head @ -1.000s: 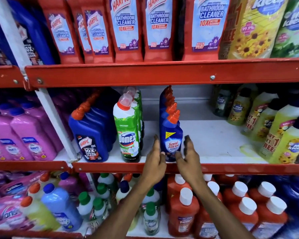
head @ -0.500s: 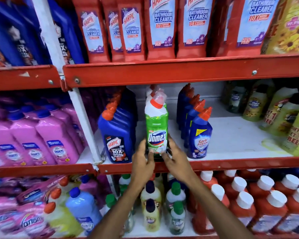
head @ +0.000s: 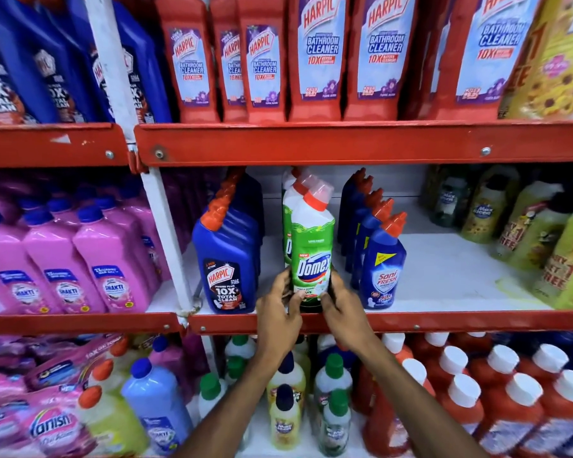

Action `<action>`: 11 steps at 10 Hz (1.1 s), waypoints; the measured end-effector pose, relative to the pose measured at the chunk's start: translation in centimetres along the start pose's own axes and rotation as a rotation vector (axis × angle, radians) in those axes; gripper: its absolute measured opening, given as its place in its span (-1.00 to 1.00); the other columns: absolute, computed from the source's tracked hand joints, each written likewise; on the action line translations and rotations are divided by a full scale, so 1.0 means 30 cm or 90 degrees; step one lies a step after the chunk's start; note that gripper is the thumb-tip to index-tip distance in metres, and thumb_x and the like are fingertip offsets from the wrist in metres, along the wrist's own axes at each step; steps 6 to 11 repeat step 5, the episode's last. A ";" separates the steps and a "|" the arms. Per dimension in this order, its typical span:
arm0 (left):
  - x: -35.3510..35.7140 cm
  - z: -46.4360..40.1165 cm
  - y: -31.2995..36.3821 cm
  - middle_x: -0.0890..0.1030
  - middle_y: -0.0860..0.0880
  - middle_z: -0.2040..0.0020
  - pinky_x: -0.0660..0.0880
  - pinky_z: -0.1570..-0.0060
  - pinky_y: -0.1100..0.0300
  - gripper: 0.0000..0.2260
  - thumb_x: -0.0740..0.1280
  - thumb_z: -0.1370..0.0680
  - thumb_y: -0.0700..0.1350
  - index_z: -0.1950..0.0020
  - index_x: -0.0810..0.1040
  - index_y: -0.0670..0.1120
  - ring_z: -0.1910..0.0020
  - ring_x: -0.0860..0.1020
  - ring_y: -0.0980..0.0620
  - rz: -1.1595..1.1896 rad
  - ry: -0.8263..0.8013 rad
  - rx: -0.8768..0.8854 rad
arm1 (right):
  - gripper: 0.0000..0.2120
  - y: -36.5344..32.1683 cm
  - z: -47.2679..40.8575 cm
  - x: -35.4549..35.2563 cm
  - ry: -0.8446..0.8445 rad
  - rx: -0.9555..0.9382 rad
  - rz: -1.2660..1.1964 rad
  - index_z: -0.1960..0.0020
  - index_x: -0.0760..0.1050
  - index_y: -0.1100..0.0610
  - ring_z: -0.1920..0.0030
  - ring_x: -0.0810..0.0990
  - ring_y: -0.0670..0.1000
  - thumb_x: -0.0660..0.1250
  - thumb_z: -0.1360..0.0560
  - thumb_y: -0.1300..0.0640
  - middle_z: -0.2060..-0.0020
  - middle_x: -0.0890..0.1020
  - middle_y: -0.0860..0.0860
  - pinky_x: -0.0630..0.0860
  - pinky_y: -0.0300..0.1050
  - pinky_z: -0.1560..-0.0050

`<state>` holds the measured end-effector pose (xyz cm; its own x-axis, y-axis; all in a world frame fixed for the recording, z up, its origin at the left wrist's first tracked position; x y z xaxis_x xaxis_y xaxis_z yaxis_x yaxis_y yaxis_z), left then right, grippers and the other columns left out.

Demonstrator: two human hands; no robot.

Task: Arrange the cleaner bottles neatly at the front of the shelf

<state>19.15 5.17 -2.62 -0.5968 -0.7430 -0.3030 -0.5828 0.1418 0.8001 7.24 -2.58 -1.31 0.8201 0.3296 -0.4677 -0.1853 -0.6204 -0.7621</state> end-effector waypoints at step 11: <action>-0.011 0.015 -0.013 0.62 -0.02 -0.31 0.59 -0.23 0.00 -0.62 0.29 -0.62 -0.10 -0.45 0.40 -0.04 -0.24 0.57 0.15 0.000 0.065 0.037 | -0.45 0.012 -0.003 0.023 -0.009 0.001 -0.005 -0.54 0.17 0.09 -0.28 0.53 -0.09 0.22 -0.59 0.21 -0.34 0.54 -0.03 0.48 -0.08 -0.30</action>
Point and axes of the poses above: each hand's wrist, its own z-axis away from the middle knuckle, its own x-axis out of the palm, y = z × x, the point moved 6 cm from there along -z, towards the middle knuckle
